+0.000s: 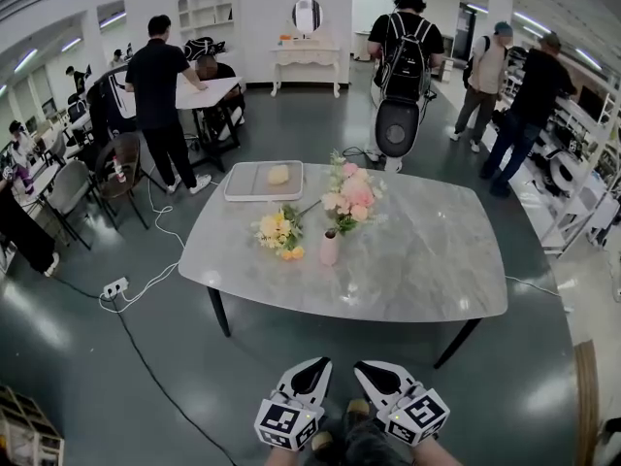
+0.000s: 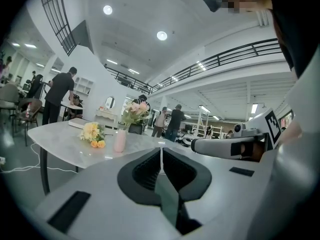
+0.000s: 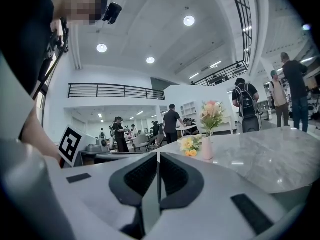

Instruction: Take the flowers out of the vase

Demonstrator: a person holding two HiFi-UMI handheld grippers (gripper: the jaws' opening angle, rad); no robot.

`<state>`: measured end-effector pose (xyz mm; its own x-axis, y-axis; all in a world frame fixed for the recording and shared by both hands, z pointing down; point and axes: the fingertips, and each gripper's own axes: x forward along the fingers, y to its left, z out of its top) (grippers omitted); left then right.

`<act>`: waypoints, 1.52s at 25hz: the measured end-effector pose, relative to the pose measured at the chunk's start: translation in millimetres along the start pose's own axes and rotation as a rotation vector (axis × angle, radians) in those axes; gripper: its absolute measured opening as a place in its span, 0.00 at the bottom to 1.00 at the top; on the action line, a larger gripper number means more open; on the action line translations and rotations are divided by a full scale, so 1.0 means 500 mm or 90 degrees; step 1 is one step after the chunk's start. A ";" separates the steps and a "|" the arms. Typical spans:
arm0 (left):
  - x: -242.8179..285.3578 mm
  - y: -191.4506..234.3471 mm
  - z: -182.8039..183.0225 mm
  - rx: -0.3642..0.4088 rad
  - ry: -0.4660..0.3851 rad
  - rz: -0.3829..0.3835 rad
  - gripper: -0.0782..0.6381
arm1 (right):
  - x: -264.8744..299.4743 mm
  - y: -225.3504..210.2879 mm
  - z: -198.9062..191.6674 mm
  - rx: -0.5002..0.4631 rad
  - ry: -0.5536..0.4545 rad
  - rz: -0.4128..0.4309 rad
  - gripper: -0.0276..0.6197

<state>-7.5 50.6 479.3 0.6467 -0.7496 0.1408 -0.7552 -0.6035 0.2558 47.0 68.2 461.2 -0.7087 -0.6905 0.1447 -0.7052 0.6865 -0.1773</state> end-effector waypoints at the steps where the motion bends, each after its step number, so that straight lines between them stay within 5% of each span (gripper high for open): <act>1: 0.005 0.005 0.002 0.001 0.000 0.000 0.14 | 0.007 -0.005 0.002 0.000 0.000 -0.001 0.09; 38: 0.278 0.216 0.087 -0.014 -0.016 0.061 0.14 | 0.282 -0.242 0.058 0.015 0.025 0.090 0.09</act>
<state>-4.0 -130.4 484.9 0.5684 -0.8104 0.1421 -0.8109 -0.5226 0.2632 33.1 -119.2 474.8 -0.8020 -0.5771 0.1541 -0.5973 0.7709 -0.2211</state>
